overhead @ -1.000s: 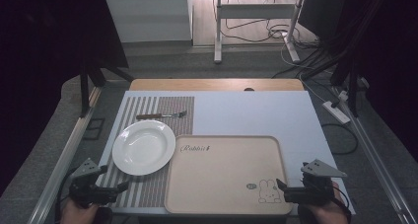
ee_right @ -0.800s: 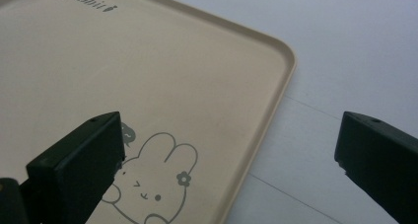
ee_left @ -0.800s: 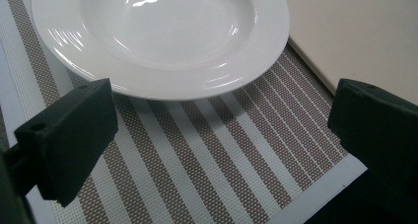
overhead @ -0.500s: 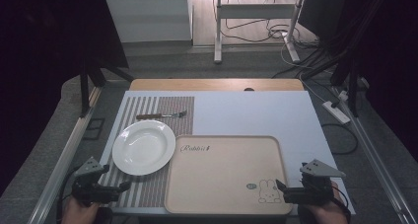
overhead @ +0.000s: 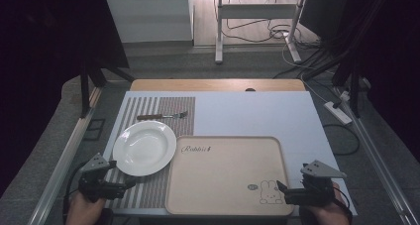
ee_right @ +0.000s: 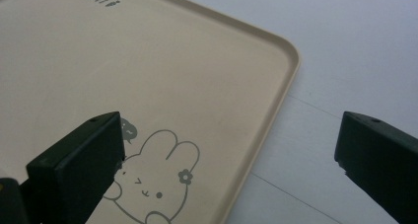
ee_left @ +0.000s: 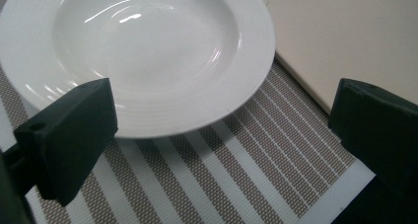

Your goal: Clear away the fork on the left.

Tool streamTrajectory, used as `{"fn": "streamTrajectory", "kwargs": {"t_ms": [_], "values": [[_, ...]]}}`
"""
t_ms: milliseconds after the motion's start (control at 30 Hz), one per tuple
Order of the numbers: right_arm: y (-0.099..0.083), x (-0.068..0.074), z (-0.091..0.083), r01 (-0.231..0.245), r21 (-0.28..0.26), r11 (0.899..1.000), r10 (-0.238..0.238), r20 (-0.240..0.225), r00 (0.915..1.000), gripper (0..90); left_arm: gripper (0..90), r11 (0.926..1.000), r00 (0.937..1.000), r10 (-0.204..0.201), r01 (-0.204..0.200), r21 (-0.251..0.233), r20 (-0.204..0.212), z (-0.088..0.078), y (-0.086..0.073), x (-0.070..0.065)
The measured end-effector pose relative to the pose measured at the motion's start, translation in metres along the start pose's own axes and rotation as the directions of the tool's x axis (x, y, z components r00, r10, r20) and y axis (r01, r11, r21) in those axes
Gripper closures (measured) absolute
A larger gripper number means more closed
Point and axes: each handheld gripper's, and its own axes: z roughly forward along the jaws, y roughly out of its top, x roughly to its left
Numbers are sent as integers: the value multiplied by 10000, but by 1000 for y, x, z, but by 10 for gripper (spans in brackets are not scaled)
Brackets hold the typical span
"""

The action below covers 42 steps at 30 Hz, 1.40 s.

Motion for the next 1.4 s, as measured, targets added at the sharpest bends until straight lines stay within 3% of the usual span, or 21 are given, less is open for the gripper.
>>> {"fn": "streamTrajectory", "kwargs": {"t_ms": [167,567,1167,1400], "values": [[0,0,0,-3,2,10000,3,-14,10000,0,0,9996,9998,-70,74,-261,172,5,4,4],[0,0,0,-3,31,10000,3,-28,10000,0,0,9985,9994,-199,184,-518,-284,19,17,15],[0,0,1,7,92,10000,-7,-36,10000,0,0,9992,9985,30,-52,-392,-555,46,43,29],[0,0,1,2,111,9999,-1,-36,10000,0,0,9986,9980,-120,87,-522,-624,55,52,39]]}}
